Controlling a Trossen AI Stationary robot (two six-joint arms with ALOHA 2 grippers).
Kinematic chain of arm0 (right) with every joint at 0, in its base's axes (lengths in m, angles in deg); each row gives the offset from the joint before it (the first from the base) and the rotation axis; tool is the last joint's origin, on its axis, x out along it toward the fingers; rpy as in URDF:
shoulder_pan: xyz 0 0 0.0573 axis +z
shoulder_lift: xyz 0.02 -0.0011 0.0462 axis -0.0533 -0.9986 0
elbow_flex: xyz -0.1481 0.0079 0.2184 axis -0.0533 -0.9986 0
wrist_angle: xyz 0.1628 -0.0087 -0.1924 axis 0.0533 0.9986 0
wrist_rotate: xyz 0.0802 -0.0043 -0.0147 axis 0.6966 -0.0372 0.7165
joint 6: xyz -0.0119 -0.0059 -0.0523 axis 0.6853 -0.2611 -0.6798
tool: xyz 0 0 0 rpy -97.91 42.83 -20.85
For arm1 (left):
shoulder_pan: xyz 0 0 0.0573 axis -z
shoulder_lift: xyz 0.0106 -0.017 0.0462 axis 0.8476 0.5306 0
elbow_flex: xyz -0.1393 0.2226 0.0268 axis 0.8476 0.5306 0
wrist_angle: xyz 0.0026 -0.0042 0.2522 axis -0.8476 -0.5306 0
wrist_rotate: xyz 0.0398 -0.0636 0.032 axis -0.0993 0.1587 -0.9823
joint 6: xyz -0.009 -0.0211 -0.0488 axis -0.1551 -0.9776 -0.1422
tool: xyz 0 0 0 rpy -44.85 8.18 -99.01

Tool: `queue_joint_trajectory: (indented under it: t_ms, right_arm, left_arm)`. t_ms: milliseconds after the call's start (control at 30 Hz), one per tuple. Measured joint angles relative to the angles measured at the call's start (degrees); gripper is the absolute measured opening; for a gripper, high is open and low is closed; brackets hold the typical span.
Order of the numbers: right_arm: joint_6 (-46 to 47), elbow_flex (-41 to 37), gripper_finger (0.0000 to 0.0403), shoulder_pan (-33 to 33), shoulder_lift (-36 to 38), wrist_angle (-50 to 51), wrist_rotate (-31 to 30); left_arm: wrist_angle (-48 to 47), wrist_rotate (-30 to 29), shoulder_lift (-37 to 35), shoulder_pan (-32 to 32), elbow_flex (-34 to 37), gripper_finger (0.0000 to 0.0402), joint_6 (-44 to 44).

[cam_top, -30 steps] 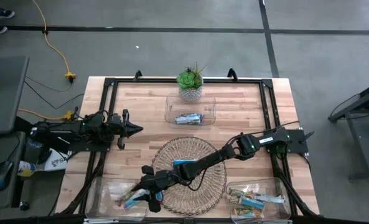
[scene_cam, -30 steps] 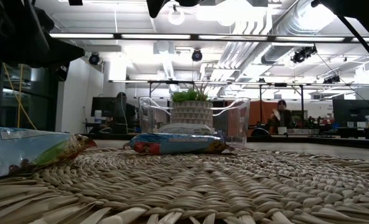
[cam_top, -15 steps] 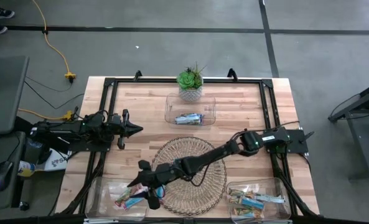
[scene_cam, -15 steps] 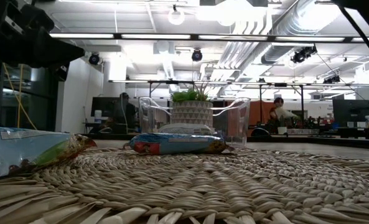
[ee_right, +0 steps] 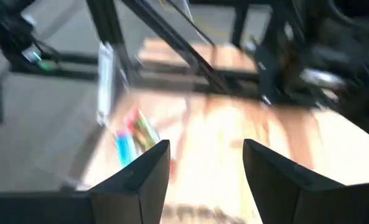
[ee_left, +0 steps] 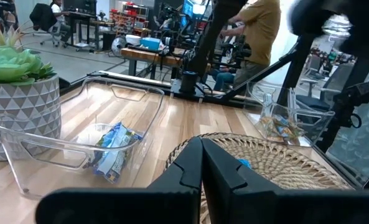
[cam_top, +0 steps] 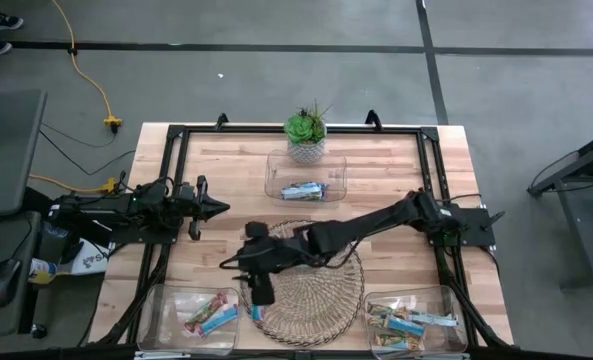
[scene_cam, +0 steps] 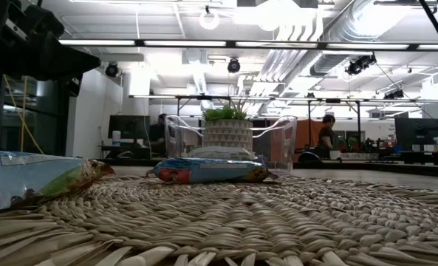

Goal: Pick and place Granola Bars by type
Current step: Put the red granola bar into the bottom left transparent bin

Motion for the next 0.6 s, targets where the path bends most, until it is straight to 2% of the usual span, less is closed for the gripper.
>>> queue_joint_trajectory:
  t_ms: [333, 600]
  right_arm:
    - [4.38, -0.16, 0.0186, -1.66, 2.29, 28.3, -2.02]
    - [4.37, -0.2, 0.0186, -0.52, 1.49, 39.63, -1.66]
  left_arm:
    - [0.0, 0.0, 0.0, -0.02, 0.0, 0.0001, 0.0]
    - [0.0, 0.0, 0.02, 0.0, 0.02, 0.0001, 0.0]
